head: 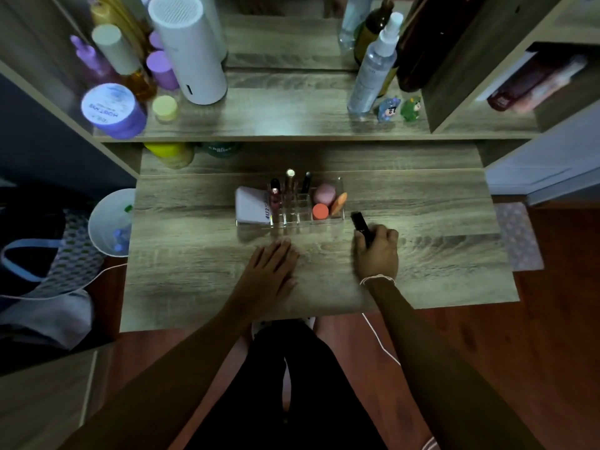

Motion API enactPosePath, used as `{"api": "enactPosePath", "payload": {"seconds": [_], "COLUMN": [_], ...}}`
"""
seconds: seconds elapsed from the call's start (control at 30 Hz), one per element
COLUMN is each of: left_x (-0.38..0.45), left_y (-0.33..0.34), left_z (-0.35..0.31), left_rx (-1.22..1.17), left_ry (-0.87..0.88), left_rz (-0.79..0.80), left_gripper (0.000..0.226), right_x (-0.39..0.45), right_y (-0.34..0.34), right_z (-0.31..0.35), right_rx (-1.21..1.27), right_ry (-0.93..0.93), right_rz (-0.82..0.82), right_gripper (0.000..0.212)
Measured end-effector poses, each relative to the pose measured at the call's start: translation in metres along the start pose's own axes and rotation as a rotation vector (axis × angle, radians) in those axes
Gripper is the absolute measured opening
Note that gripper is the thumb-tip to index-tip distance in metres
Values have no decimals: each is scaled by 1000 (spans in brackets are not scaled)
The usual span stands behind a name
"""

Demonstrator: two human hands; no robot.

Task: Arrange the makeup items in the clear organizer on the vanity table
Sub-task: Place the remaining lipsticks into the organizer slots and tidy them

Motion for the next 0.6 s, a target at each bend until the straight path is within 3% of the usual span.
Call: {"api": "enactPosePath", "payload": {"seconds": [0.23,0.37,0.6], "left_x": [-14,-19,-26], "left_y": [6,8,23], "left_z": [18,25,32], "left_rx": [5,11,13], "left_ry": [-44,-92,-136], "left_rz": [-1,-15,-72], "left_gripper": [57,58,57], "right_x": [-45,-57,-39], "right_y": [-7,0,16], "right_z": [3,34,100], "right_rx": [274,316,326], "right_ry": [71,-26,-191], "right_rz": [-26,46,30], "right_gripper": [20,22,21]}}
Point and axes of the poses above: each hand's wrist, its own x-axis towards the middle knuckle, its own y-axis out of the palm, z = x × y, the point moved 2 cm from there along x, towards the middle knuckle, and after that the axes turned 2 degrees about y, right-handed, at the moved point
